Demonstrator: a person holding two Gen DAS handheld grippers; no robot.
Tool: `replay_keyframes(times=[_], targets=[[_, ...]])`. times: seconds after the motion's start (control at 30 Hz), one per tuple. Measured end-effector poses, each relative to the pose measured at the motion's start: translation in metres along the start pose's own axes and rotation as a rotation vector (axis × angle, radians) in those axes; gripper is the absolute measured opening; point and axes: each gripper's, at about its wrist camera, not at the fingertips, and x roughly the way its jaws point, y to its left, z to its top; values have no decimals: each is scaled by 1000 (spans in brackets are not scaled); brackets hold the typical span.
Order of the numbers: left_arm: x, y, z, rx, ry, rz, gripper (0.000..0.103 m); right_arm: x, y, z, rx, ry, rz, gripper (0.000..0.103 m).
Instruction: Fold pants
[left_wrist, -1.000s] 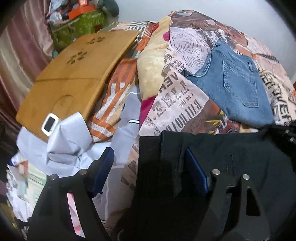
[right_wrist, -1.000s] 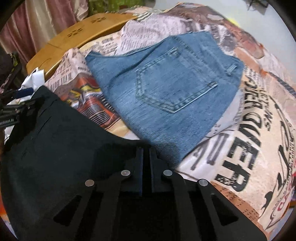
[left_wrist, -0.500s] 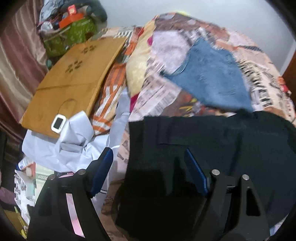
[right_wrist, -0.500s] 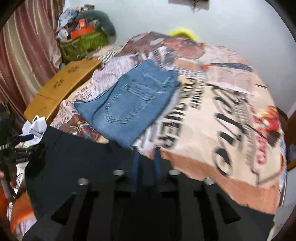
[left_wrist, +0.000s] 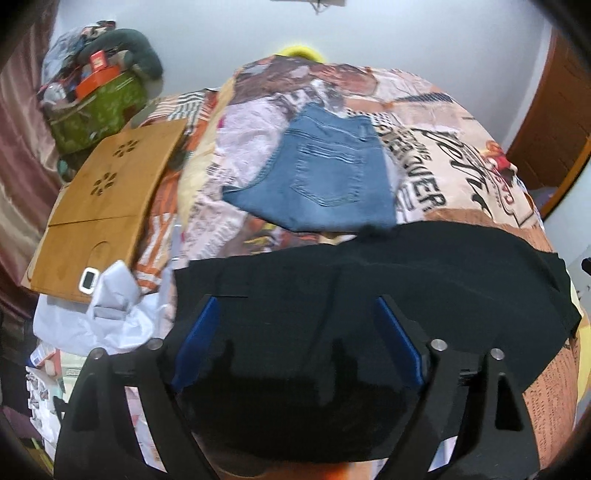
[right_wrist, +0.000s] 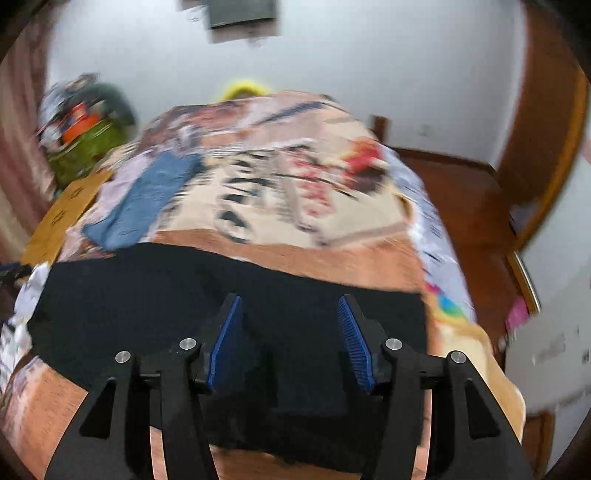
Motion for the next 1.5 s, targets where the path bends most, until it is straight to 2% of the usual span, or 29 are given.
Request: replay_keyframes(times=[0.23, 0.33, 0.47, 0.53, 0.63, 0.7, 0.87, 1.03, 1.2, 1.5], targets=[[30, -36, 4, 7, 98, -52, 90, 29, -61, -26, 84, 92, -64, 50], [41, -52, 2, 39, 130, -45, 90, 44, -75, -30, 110, 109, -76, 50], [57, -72, -7, 108, 185, -22, 90, 62, -94, -30, 169, 114, -49, 50], [59, -79, -12, 143, 182, 5, 91, 70, -101, -28, 194, 114, -33, 50], [58, -86, -14, 178, 168, 37, 91, 73, -101, -25, 182, 98, -41, 49], [58, -85, -14, 178, 166, 42, 93, 74, -99, -24, 165, 85, -65, 30], [62, -79, -14, 145, 179, 16, 94, 73, -96, -26, 137, 48, -91, 11], [63, -78, -14, 133, 183, 4, 94, 68, -91, -19, 102, 22, -147, 10], [63, -77, -14, 131, 183, 2, 94, 67, -94, -7, 103, -4, -169, 10], [65, -75, -14, 114, 190, -17, 94, 95, -97, 4, 99, 27, -204, 8]])
